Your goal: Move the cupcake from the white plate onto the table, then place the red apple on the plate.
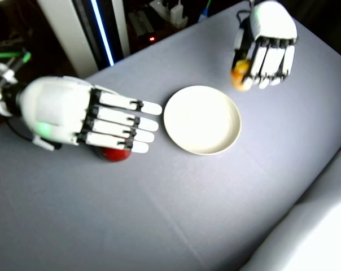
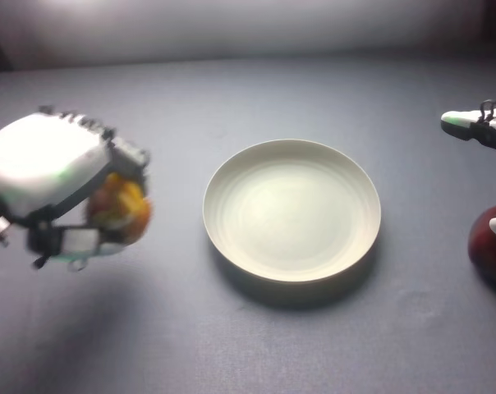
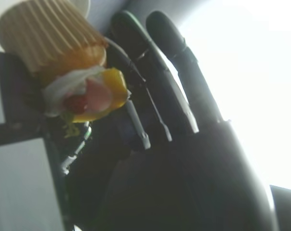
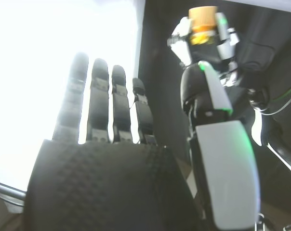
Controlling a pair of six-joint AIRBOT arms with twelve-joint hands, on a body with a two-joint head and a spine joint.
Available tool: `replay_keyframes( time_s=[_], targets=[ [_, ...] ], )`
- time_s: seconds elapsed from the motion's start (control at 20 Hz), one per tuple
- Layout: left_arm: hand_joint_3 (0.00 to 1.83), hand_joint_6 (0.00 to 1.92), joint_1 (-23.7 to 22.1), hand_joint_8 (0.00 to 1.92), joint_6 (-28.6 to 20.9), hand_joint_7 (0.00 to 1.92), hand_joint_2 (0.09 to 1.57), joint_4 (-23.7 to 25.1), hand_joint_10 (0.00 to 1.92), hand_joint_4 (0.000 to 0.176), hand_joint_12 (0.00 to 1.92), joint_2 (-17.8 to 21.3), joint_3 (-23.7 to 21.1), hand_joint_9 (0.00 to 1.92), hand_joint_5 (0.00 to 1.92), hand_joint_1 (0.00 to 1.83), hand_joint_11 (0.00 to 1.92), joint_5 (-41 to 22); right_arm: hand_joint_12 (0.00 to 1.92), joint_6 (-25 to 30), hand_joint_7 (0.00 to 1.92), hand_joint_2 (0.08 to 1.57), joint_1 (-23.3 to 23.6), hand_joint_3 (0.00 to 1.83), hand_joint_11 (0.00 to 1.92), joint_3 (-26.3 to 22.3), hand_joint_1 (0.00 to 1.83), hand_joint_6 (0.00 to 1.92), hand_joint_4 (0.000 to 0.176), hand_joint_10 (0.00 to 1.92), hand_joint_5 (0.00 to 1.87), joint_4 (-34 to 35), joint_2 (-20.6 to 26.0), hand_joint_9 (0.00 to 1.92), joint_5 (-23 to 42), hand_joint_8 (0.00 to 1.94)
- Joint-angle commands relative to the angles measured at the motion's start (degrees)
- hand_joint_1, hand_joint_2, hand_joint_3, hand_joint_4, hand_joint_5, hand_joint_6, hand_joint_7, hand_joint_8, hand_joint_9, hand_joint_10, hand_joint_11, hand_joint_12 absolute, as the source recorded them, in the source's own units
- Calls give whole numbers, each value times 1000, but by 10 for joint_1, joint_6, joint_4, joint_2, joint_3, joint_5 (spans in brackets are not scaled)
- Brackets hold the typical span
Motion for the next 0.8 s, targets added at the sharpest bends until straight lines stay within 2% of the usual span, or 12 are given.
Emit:
replay_keyframes(
  time_s=[0.0, 0.1, 0.2, 0.25, 0.3, 0.35, 0.4, 0.45, 0.6, 0.65, 0.7, 0.75],
  targets=[
    [2, 723, 3, 1186, 14, 935, 1113, -10, 710, 0, 1393, 6, -2, 873, 1059, 1232, 582, -87, 496, 4, 233, 1269, 2, 0, 105, 0, 773, 8, 23, 5, 185, 15, 2, 290, 68, 3],
    [0, 643, 29, 1157, 24, 970, 1097, -43, 710, 0, 1398, -2, -1, 903, 1096, 1249, 600, -85, 482, 8, 233, 1273, 2, 0, 94, 1, 801, 3, 25, 1, 183, 15, 2, 278, 68, 1],
    [4, 530, 41, 853, 37, 1124, 1040, -66, 378, 0, 1117, -14, 3, 1036, 1184, 1260, 623, -77, 485, 10, 233, 1265, 2, 0, 106, 2, 801, 7, 15, 5, 196, 13, 2, 287, 68, 1],
    [0, 577, 42, 970, 43, 1074, 1063, -70, 223, 0, 1071, -18, 4, 966, 1136, 1257, 515, -74, 488, 10, 229, 1268, 2, 0, 117, 2, 794, 7, 15, 5, 199, 13, 2, 290, 67, 0],
    [0, 188, 42, 360, 52, 816, 955, -73, 86, 0, 995, -20, 2, 784, 867, 1210, 353, -71, 485, 10, 227, 1269, 1, 0, 112, 2, 795, 10, 13, 5, 210, 13, 3, 290, 66, 0],
    [0, 48, 42, 105, 56, 719, 909, -75, 21, 0, 927, -21, 1, 676, 762, 1140, 278, -71, 484, 11, 230, 1266, 1, 0, 110, 2, 793, 11, 19, 5, 214, 13, 4, 293, 65, 1],
    [0, 9, 42, 20, 57, 503, 878, -77, 3, 25, 788, -21, 1, 458, 594, 982, 145, -70, 484, 13, 224, 1271, 1, 1, 102, 4, 766, 8, 11, 2, 214, 12, 4, 279, 63, 0],
    [0, 1, 43, 3, 57, 334, 869, -77, 0, 61, 658, -20, 0, 286, 477, 897, 37, -70, 480, 15, 218, 1278, 1, 4, 96, 6, 717, 2, 13, 1, 203, 11, 4, 276, 62, 0],
    [3, 0, 46, 1, 57, 202, 886, -77, 2, 90, 445, -19, -2, 152, 393, 864, 0, -72, 491, 16, 220, 1284, 1, 4, 106, 7, 678, 1, 14, 1, 205, 10, 6, 279, 57, 2],
    [0, 4, 48, 6, 57, 213, 879, -77, 8, 89, 437, -17, -4, 162, 399, 866, 17, -75, 543, 16, 234, 1273, 1, 2, 94, 7, 682, 0, 15, 0, 216, 10, 9, 289, 55, 0],
    [0, 2, 49, 6, 57, 213, 880, -77, 10, 89, 439, -15, -7, 168, 395, 845, 29, -80, 613, 16, 223, 1274, 1, 0, 52, 7, 682, 0, 21, 0, 204, 10, 11, 274, 52, 0],
    [0, 0, 52, 3, 57, 209, 877, -77, 13, 103, 449, -12, -11, 181, 378, 814, 52, -87, 629, 16, 218, 1265, 1, 0, 44, 7, 676, 0, 36, 0, 189, 10, 14, 263, 48, 0]
  ],
)
